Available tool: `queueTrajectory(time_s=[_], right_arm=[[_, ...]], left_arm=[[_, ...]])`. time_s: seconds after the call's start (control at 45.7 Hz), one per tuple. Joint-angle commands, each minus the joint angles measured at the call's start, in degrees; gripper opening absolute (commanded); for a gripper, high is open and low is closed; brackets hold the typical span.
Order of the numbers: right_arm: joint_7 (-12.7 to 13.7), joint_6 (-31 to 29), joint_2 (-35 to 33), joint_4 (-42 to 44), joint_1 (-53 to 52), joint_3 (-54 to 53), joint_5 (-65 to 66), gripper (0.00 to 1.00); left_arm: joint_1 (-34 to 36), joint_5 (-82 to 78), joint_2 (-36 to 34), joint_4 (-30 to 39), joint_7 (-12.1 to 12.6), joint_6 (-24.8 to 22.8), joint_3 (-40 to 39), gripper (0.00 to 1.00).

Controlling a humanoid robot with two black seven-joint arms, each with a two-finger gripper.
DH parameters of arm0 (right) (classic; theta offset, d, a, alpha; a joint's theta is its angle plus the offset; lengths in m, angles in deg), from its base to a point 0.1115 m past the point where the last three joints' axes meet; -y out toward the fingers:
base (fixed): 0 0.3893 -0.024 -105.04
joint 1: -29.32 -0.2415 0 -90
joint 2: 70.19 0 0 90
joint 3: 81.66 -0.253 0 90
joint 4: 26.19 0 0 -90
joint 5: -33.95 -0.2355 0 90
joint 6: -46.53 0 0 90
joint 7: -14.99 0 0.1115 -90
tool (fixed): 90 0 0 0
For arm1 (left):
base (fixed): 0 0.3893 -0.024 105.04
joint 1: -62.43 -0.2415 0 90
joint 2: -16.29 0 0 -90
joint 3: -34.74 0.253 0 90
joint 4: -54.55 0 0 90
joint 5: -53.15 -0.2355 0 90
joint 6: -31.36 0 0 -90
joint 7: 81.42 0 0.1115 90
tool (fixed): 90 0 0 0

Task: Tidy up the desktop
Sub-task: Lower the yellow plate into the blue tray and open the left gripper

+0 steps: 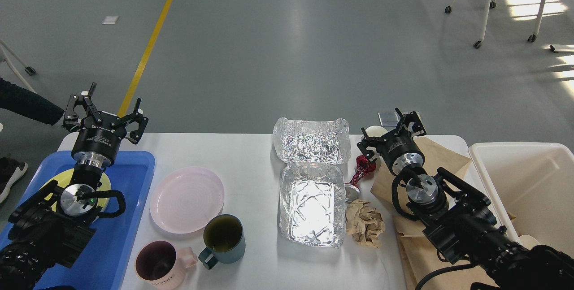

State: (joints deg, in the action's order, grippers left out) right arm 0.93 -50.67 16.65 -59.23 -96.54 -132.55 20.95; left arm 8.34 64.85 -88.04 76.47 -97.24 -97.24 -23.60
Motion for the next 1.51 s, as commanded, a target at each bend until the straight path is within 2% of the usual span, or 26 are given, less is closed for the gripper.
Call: queueTrajectory(time_s=[0.0, 0.723, 0.854, 0.898, 1.051, 1.16, 1.314, 1.489], right_arm=[[0.0, 0.0, 0.0, 0.0, 0.0, 0.0, 0.0, 1.0], [0.0, 0.0, 0.0, 0.0, 0.0, 0.0, 0.0, 1.0], [0.0, 0.0, 0.0, 0.0, 0.0, 0.0, 0.0, 1.0], [0.0, 0.0, 0.0, 0.0, 0.0, 0.0, 0.0, 1.0], [0.0, 0.0, 0.0, 0.0, 0.0, 0.0, 0.0, 1.0], [0.0, 0.0, 0.0, 0.0, 0.0, 0.0, 0.0, 1.0], [0.0, 0.0, 0.0, 0.0, 0.0, 0.0, 0.0, 1.0], [0.0, 0.0, 0.0, 0.0, 0.0, 0.0, 0.0, 1.0]], left_arm=[[-0.1, -0.1, 0.0, 0.0, 0.0, 0.1, 0.1, 0.97], [0.7, -0.2, -0.2, 0.1, 0.4, 1.8, 1.1, 0.97], [3.2, -0.8, -3.6, 0.7, 1.5, 3.1, 2.3, 0.97], [4.4, -0.8, -6.9, 0.8, 1.6, 2.8, 5.7, 0.97], [9.1, -0.8, -11.6, 0.9, 0.7, 1.1, 19.9, 0.97], [11.7, -0.8, -16.2, 1.2, 1.0, -1.9, 32.4, 0.97], [20.1, -0.9, -20.6, 1.4, 1.6, -3.4, 54.2, 0.97], [31.8, -1.0, -21.0, 1.2, 1.7, -3.4, 78.8, 0.97]])
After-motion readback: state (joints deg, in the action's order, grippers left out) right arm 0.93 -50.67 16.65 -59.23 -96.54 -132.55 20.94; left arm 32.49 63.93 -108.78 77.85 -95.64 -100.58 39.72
